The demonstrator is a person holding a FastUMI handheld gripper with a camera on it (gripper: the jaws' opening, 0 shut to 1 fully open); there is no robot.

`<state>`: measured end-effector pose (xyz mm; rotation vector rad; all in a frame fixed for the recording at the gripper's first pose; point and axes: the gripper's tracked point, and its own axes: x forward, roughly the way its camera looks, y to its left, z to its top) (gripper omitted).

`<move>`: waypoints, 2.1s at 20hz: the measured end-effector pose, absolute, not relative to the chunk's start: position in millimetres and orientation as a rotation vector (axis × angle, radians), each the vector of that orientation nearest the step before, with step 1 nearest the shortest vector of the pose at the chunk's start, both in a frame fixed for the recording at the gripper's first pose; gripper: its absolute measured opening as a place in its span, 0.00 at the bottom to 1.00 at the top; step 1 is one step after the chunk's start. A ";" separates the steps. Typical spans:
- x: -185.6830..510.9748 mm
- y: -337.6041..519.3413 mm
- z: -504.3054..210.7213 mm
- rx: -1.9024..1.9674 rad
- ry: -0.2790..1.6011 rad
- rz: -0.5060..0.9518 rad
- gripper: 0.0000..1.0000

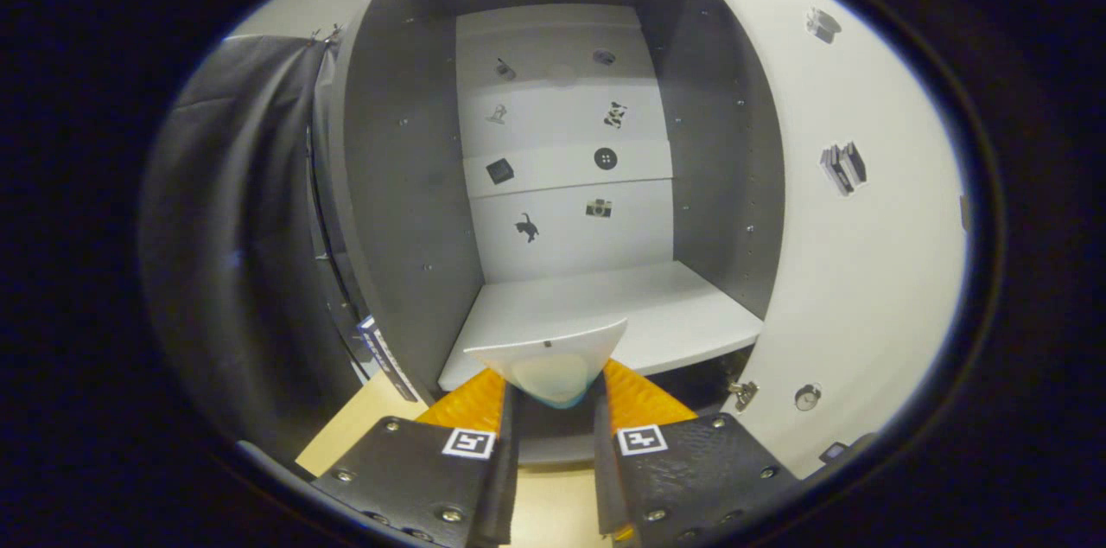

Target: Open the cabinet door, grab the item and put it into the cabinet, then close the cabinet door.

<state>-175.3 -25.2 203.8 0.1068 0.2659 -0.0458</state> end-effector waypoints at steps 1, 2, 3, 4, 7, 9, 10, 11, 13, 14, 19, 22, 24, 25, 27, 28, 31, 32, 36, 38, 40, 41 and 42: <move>-173.0 -27.4 207.7 0.112 0.259 -0.048 0.37; -168.2 -29.5 209.6 0.111 0.256 -0.050 0.37; -161.9 -30.8 213.1 0.116 0.252 -0.049 0.37; -150.4 -30.1 215.1 0.123 0.246 -0.045 0.37; -128.4 -36.8 218.8 0.122 0.237 -0.047 0.37; -118.3 -40.6 216.5 0.120 0.245 -0.052 0.37; -112.6 -44.1 211.8 0.115 0.260 -0.057 0.37; -107.6 -47.7 207.2 0.110 0.278 -0.063 0.37; -99.8 -52.0 198.8 0.104 0.312 -0.071 0.37; -96.6 -54.2 194.7 0.098 0.333 -0.077 0.37; -78.2 -59.0 178.9 0.104 0.432 -0.091 0.37; -68.8 -60.4 170.2 0.108 0.486 -0.100 0.37; -62.1 -59.9 168.4 0.107 0.504 -0.103 0.37; -61.4 -60.9 167.7 0.116 0.519 -0.105 0.37; -54.4 -61.3 166.9 0.146 0.526 -0.106 0.41; -51.3 -63.1 167.2 0.153 0.522 -0.115 0.42; -46.4 -62.8 170.5 0.169 0.506 -0.117 0.46; -43.8 -62.9 174.9 0.176 0.488 -0.117 0.48; -42.1 -60.9 177.3 0.190 0.478 -0.101 0.49; -38.4 -57.8 181.7 0.200 0.455 -0.087 0.51; -35.2 -52.5 185.0 0.214 0.440 -0.068 0.51; -34.8 -52.3 186.8 0.219 0.432 -0.070 0.57; -34.1 -49.9 187.4 0.226 0.430 -0.063 0.58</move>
